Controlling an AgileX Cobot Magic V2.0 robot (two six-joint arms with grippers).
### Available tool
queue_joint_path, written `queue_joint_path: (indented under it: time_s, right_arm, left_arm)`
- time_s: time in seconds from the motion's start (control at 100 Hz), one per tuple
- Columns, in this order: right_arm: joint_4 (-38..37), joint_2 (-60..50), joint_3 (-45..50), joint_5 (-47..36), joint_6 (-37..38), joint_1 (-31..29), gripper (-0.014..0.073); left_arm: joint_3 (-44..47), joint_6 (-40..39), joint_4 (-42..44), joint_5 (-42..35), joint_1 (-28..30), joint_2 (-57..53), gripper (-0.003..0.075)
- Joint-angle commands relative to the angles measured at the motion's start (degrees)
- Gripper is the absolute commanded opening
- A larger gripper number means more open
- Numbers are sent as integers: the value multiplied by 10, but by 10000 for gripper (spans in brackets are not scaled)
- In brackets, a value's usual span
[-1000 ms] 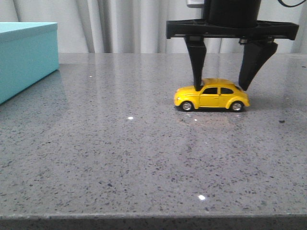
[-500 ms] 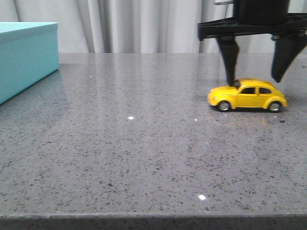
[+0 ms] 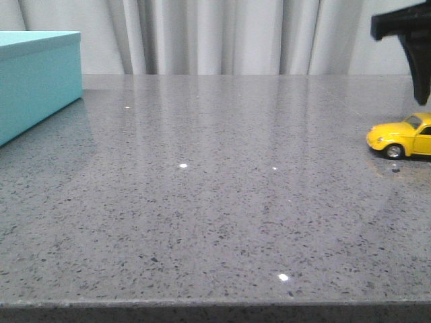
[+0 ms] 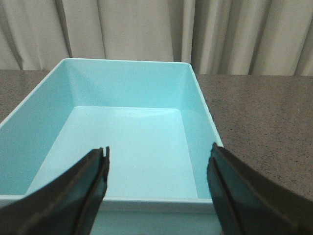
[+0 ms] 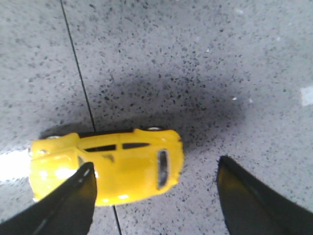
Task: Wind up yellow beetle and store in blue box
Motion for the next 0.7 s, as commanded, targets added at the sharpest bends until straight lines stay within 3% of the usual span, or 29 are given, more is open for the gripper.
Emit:
queue_joint_path:
  time_s: [0.0,0.69]
  right_arm:
    - [-15,-51,-12,25,-6,1,517]
    - [-8,-197,-11,-69,-41,68,517]
  left_arm:
    - [-20,1,-7,-44,-4,8,430]
    - [-19,1,-23,-43,-4,9,429]
